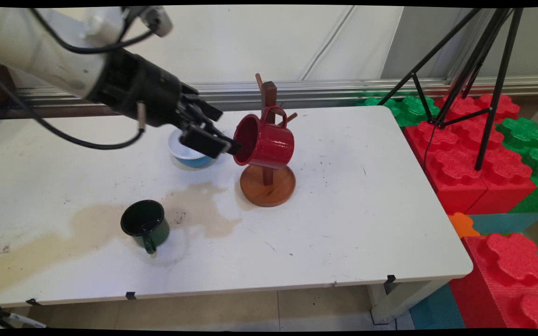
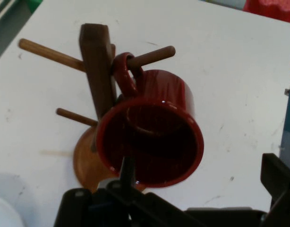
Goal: Pick up the red mug from the rack
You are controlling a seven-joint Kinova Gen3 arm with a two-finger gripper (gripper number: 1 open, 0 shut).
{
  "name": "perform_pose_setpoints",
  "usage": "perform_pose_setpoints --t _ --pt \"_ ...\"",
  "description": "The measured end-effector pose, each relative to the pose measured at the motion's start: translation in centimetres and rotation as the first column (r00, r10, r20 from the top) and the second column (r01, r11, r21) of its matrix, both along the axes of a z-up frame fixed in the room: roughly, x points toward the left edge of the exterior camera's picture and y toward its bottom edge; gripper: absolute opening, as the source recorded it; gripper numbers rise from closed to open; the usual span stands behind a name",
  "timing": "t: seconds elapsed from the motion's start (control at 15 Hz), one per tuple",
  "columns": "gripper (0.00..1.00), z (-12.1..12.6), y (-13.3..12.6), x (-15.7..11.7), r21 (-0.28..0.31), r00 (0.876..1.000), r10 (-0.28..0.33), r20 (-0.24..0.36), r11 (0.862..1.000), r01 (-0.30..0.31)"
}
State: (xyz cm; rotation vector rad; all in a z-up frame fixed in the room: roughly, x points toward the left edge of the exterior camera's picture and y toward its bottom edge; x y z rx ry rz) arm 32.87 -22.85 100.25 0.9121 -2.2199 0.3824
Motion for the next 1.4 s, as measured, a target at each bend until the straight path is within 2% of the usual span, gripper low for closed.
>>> perform_pose_setpoints --t 0.6,1.33,1.4 --pt "1.00 -4.5 -2.7 -2.6 0.034 0.997 0.029 -0.075 0.999 -0.026" --pt "1.00 -7.0 -3.6 -4.1 0.039 0.988 0.078 -0.136 0.997 -0.074" --pt "0.00 -7.2 -3.6 -4.2 0.039 0.987 0.081 -0.138 0.996 -0.076"
